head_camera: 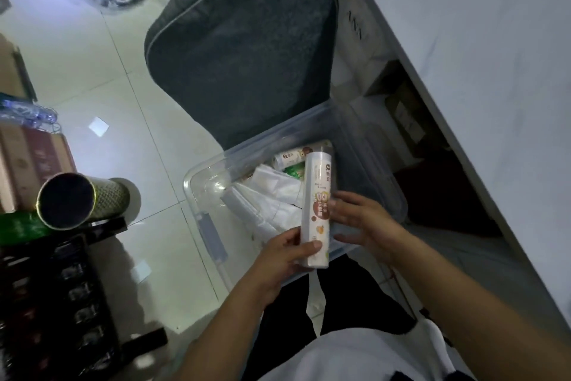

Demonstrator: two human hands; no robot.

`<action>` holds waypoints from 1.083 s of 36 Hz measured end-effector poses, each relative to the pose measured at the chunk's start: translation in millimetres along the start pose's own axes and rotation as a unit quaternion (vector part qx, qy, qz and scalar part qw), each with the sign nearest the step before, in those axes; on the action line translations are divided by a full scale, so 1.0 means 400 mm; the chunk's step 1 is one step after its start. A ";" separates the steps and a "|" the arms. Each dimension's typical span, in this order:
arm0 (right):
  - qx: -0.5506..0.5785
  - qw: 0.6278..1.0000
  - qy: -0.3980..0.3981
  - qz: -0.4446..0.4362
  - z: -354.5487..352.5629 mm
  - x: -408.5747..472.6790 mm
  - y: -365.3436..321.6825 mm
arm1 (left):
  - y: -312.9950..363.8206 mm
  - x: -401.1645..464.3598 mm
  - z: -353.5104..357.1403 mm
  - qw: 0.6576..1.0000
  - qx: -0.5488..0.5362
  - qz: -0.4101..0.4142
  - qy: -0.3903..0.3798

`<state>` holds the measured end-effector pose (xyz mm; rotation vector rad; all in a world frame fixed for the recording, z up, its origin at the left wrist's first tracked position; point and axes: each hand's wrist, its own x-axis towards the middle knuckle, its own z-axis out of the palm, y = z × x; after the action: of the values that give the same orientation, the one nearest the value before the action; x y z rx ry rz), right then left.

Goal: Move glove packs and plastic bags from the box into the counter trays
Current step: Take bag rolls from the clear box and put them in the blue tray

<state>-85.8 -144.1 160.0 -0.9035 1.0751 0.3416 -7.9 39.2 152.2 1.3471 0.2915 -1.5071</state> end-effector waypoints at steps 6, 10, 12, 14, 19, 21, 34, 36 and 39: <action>0.062 0.997 -0.050 0.004 -0.015 -0.029 -0.001 | -0.029 -0.027 0.040 0.999 -0.018 -0.006 -0.047; 0.035 0.998 -0.057 0.007 -0.030 -0.039 0.000 | -0.036 -0.024 0.035 0.996 0.012 -0.013 -0.089; 0.041 0.998 -0.043 -0.005 -0.031 -0.044 0.004 | -0.032 -0.014 0.027 0.994 0.032 -0.020 -0.106; 0.050 0.998 -0.007 -0.023 -0.032 -0.047 0.013 | -0.023 0.010 0.013 0.991 0.057 -0.024 -0.116; 0.055 0.990 0.124 -0.048 -0.052 -0.042 0.054 | 0.008 0.142 -0.056 0.993 0.091 -0.024 0.067; 0.046 0.985 0.156 -0.055 -0.068 -0.042 0.077 | 0.012 0.216 -0.094 0.954 0.231 -0.010 0.189; 0.000 0.966 0.249 -0.062 -0.167 0.010 0.230 | 0.077 0.608 -0.112 0.493 0.841 0.144 0.171; -0.002 0.964 0.257 -0.073 -0.175 0.020 0.243 | 0.080 0.656 -0.103 0.483 0.840 0.151 0.194; 0.008 0.964 0.253 -0.082 -0.182 0.031 0.254 | 0.076 0.704 -0.097 0.474 0.838 0.146 0.228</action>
<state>-189.6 -140.7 89.0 -1.0888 1.4549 -0.0439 89.1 -91.5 -82.7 3.0345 -1.5167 -0.6884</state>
